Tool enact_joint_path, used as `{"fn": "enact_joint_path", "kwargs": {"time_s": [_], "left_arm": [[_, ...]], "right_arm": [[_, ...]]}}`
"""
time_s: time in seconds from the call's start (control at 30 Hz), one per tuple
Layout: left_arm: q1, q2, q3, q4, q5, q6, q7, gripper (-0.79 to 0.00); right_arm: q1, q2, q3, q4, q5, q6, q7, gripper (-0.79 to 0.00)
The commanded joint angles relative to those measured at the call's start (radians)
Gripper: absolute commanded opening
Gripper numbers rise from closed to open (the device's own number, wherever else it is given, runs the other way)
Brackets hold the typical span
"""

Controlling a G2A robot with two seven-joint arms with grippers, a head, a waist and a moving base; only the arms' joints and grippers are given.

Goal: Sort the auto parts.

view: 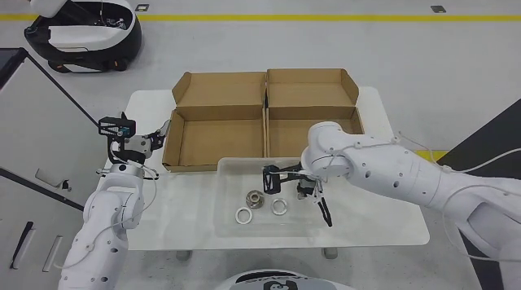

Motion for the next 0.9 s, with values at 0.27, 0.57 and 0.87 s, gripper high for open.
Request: {"fn": "enact_joint_path", "kwargs": {"time_s": [0.27,0.57,0.87], "left_arm": [[0.000,0.000,0.000,0.000,0.000,0.000,0.000,0.000],[0.000,0.000,0.000,0.000,0.000,0.000,0.000,0.000],[0.000,0.000,0.000,0.000,0.000,0.000,0.000,0.000]], "right_arm": [[-0.015,-0.021,0.000,0.047,-0.010,-0.023,-0.023,-0.326],[-0.018,-0.038,0.000,0.072,-0.012,-0.034,-0.034,-0.317],[-0.018,-0.054,0.000,0.104,-0.012,-0.043,-0.043,-0.286]]}}
